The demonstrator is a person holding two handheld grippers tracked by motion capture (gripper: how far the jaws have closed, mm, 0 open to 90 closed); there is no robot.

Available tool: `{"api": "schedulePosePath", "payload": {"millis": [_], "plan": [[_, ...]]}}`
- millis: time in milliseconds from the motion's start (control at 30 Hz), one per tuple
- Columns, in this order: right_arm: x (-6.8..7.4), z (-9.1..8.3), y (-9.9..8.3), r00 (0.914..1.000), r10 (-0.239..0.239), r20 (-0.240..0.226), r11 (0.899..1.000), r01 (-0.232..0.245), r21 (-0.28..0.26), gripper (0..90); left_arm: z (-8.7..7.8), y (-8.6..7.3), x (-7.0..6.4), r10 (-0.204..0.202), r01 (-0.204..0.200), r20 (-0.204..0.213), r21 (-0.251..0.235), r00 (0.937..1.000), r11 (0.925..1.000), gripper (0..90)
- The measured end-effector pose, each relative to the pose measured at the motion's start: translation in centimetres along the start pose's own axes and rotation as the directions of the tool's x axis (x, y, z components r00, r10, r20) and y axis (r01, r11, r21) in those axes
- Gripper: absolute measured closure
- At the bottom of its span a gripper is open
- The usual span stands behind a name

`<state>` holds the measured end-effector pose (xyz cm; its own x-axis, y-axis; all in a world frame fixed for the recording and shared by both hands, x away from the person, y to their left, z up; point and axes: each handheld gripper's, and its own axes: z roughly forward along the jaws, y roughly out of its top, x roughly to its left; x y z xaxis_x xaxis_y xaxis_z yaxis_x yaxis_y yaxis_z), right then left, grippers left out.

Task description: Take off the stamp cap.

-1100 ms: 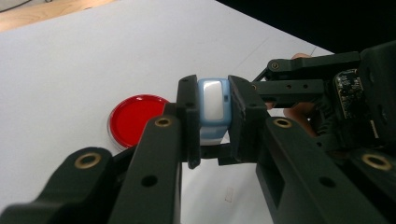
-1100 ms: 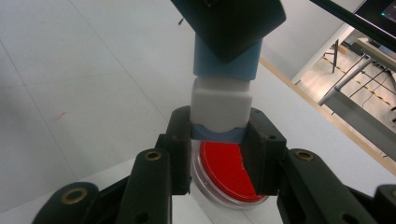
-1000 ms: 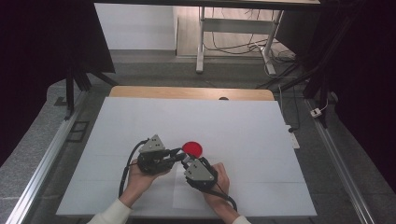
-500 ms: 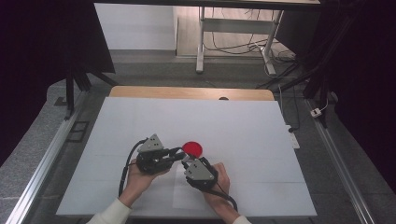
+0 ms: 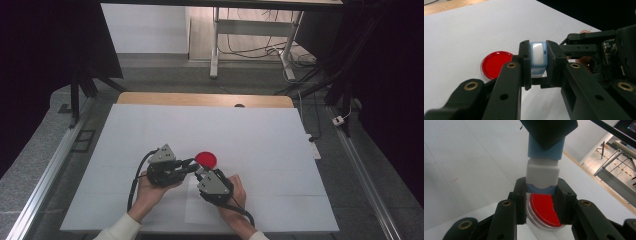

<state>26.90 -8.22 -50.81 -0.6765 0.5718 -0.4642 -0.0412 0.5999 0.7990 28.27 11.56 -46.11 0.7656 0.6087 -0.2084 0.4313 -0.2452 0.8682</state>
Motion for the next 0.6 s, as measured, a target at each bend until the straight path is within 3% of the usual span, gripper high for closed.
{"api": "schedulePosePath", "payload": {"millis": [267,333,433,567,600], "plan": [[0.27,0.02,-0.19,0.9999,-0.002,0.011,1.0,0.002,-0.004,65.6,-0.01,-0.05,-0.02,-0.003,0.003,-0.002,0.004,1.0,1.0,75.5],[0.21,-0.03,-0.09,0.9994,-0.035,0.005,0.999,0.035,0.0,65.6,-0.09,-0.03,0.03,-0.007,0.007,0.001,0.001,1.0,1.0,75.5],[0.09,-0.06,-0.03,0.999,-0.045,0.0,0.999,0.045,0.0,65.6,-0.13,-0.02,0.06,-0.011,0.011,0.005,-0.003,0.9999,0.9999,75.5],[-0.02,-0.1,-0.02,0.9993,-0.038,-0.002,0.999,0.038,-0.005,65.6,-0.12,-0.03,0.05,-0.015,0.015,0.006,-0.009,0.9999,0.9998,75.5],[-0.03,-0.11,-0.04,0.9998,-0.018,-0.01,1.0,0.018,-0.002,65.6,-0.11,-0.05,0.03,-0.016,0.016,0.005,-0.01,0.9999,0.9998,75.5]]}}
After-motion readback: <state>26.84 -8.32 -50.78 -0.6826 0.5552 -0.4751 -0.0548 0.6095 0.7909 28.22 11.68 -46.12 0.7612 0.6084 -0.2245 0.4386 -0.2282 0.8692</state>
